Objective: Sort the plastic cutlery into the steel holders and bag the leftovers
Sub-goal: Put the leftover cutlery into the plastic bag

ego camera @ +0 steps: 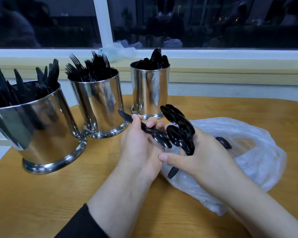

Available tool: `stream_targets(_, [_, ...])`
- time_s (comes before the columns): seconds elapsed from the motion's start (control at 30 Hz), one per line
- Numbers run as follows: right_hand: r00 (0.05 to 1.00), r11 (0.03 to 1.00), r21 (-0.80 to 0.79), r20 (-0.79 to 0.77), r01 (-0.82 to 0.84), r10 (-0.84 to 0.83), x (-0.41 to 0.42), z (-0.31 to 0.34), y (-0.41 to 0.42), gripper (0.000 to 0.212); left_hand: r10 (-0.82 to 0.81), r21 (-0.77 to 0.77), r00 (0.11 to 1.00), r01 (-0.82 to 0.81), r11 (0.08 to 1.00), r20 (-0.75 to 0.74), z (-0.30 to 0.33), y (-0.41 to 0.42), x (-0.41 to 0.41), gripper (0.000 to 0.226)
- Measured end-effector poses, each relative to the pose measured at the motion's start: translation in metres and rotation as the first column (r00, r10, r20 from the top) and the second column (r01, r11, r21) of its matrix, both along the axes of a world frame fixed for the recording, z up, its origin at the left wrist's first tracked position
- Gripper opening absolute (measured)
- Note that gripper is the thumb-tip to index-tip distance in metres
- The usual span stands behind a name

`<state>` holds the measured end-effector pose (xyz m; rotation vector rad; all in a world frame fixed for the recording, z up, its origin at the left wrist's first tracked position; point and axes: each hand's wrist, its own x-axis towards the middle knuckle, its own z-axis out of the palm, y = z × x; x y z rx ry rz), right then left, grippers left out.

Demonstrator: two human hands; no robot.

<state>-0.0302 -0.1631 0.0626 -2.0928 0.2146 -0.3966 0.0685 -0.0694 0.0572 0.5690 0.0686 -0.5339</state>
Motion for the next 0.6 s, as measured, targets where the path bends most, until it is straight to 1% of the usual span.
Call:
stream_targets(0.07, [1.0, 0.999, -0.045, 0.017, 0.018, -0.017, 0.0002, -0.0019, -0.0022, 0.031, -0.014, -0.022, 1.0, 0.014, 1.0, -0.012, 0.0014, 0.0006, 0.0005, 0.026])
stream_targets(0.17, [0.995, 0.997, -0.044, 0.089, 0.056, -0.052, 0.0007, -0.0052, -0.0029, 0.02, -0.053, -0.032, 0.999, 0.053, 0.998, -0.011, 0.0024, 0.0003, -0.0011, 0.027])
stream_targets(0.3, [0.987, 0.997, 0.035, 0.142, 0.067, -0.071, -0.0002, -0.0011, -0.0036, 0.027, -0.054, -0.008, 0.998, 0.054, 0.999, -0.027, 0.0045, -0.0013, -0.0045, 0.031])
stream_targets(0.37, [0.993, 0.999, 0.031, 0.121, 0.008, -0.012, -0.0001, -0.0029, -0.0047, 0.027, -0.072, -0.022, 0.996, 0.07, 0.997, -0.062, 0.0071, -0.0009, -0.0056, 0.037])
stream_targets(0.43, [0.996, 0.999, 0.014, 0.071, -0.05, 0.049, 0.0001, -0.0054, -0.0046, 0.032, -0.064, -0.041, 0.993, 0.06, 0.997, -0.1, 0.0063, 0.0003, -0.0041, 0.041])
stream_targets(0.5, [0.995, 0.996, -0.008, 0.032, -0.091, 0.091, 0.0003, -0.0077, -0.0053, 0.033, -0.066, -0.018, 0.993, 0.064, 0.998, -0.095, 0.0041, 0.001, -0.0018, 0.04])
stream_targets(0.6, [0.998, 0.997, -0.051, 0.035, -0.056, 0.058, 0.0014, -0.01, -0.0055, 0.028, -0.084, 0.016, 0.994, 0.085, 0.996, -0.075, 0.0035, 0.0012, -0.0032, 0.037])
